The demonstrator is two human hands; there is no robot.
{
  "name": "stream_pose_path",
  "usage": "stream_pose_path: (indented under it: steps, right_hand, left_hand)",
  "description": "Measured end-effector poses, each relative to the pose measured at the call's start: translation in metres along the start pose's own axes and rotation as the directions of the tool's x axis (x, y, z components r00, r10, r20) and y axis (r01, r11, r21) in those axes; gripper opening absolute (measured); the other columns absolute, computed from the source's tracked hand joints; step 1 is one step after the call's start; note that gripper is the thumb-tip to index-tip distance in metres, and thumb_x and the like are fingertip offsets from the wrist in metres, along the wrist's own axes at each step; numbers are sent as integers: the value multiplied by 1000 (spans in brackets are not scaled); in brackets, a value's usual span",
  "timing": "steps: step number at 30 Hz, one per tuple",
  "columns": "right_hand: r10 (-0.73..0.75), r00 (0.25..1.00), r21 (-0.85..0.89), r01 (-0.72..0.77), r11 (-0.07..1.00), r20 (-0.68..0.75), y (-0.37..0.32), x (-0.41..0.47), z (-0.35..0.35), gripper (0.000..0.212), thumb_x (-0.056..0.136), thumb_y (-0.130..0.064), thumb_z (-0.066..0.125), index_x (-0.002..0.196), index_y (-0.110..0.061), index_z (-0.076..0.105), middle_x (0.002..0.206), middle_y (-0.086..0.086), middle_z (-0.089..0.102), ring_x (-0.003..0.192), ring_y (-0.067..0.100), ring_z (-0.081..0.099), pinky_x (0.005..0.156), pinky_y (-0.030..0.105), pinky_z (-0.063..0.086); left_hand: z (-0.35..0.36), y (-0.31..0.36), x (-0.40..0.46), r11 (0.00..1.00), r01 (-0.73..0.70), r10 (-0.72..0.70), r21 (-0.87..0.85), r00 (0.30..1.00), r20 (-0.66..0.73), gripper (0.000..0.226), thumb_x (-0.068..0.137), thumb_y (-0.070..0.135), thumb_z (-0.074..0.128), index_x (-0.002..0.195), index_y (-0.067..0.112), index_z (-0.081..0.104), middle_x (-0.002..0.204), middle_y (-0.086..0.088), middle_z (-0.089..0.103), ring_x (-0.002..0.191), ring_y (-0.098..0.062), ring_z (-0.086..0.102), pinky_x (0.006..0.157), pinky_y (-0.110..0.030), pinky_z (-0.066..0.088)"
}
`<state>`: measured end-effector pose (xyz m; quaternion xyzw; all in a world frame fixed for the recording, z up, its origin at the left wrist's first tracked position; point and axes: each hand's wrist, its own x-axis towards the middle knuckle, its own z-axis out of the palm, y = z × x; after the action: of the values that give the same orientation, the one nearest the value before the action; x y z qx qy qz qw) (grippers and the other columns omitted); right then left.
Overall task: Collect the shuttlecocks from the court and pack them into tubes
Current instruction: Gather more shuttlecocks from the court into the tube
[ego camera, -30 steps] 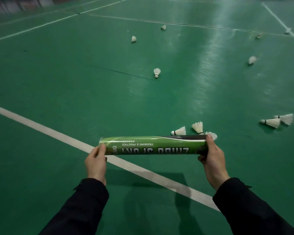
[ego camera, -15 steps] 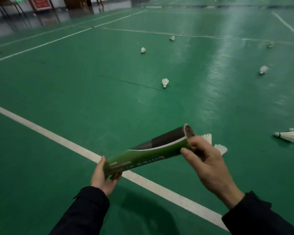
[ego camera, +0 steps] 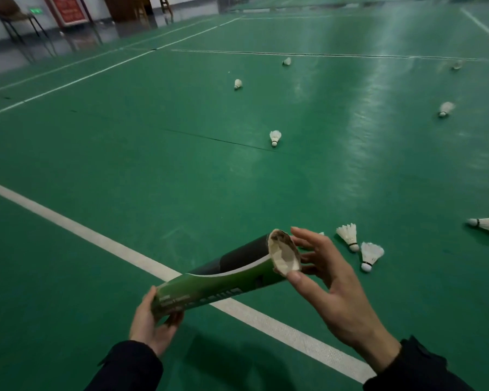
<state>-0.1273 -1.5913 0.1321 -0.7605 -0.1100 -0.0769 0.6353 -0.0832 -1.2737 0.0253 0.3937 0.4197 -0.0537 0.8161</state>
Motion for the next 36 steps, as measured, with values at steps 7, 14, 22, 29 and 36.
stream_pose_path:
  steps: [7,14,22,29,36]
  right_hand:
    - [69,997,-56,-70,996,-33,9,-3,-2,32,85,-51,67,116,-41,66,123,-15,65,106,13,66,85,19,53]
    - [503,849,383,-416,825,-161,24,15,-3,39,81,-40,71,110,-14,74,104,4,78,104,22,72,91,36,59]
    - [723,689,572,-577,584,-43,-110,37,11,33,89,-21,72,117,-5,66,115,11,75,117,29,67,99,41,55]
    - [766,637,587,-654,478,86,-353,50,24,47,86,-17,76,126,-7,54,127,16,67,102,22,73,93,41,58]
    - [671,695,421,-707,569,260,-542,68,75,78,79,-20,85,138,-25,36,128,12,60,110,27,71,95,41,59]
  left_hand:
    - [-1,-11,4,999,-33,35,29,998,-47,29,97,39,68,101,11,62,117,-18,61,103,-35,59,77,-44,55]
    - [14,10,-11,964,-254,247,-77,965,-84,32,110,26,49,138,10,50,126,-12,58,123,-40,58,102,-48,49]
    - [72,86,-169,1000,25,-24,-11,995,92,31,98,31,66,126,21,57,138,-20,53,127,-35,57,103,-46,51]
    - [96,219,-377,975,84,-85,-206,996,4,49,96,26,71,140,14,51,135,-20,55,127,-37,56,105,-50,51]
    - [77,308,-530,931,-69,33,-359,994,-104,26,100,24,67,122,12,60,117,-16,61,117,-34,60,106,-51,50]
